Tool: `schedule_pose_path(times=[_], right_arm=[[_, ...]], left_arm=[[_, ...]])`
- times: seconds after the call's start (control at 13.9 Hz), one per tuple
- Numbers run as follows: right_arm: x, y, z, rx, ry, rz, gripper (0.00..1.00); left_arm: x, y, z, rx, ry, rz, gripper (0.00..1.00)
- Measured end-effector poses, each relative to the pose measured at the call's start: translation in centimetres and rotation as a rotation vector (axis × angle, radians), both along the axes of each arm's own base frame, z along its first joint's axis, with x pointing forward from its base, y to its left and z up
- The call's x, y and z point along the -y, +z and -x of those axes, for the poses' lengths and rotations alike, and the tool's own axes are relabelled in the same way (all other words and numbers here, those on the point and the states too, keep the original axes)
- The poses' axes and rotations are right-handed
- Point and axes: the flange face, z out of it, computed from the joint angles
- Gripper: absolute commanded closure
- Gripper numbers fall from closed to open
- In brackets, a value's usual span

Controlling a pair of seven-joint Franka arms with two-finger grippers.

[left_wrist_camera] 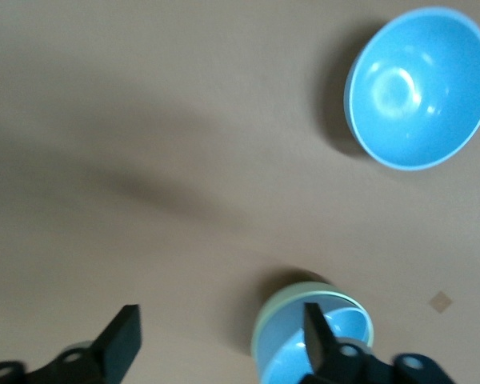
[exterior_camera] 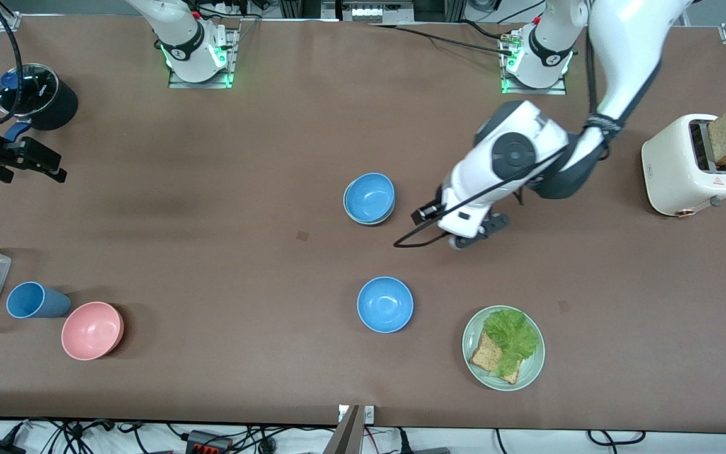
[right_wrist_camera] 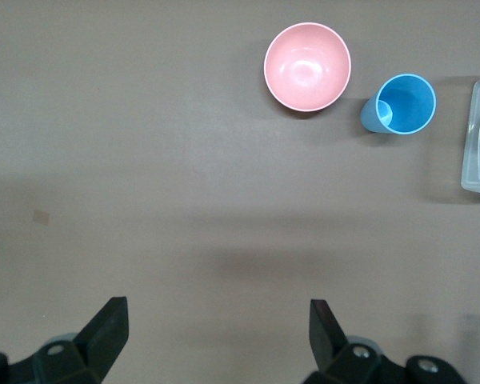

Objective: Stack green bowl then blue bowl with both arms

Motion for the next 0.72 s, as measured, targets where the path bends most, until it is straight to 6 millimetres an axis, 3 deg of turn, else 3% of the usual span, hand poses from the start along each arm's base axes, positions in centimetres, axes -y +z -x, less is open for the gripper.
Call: schedule_pose_path(times=[0.43,0.72], right_arm=[[0.1,0.4,0.0,0.011,0.0,0.001,0.0],[0.1,0.5,0.0,0.013,0.001,0.003,0.0]], left_arm=[[-12.4,5.3,-4.4,0.017,-0.295,-0.015,0.0],[-20.8,7.6,-4.8,0.026,-0.323,0.04,0.0]])
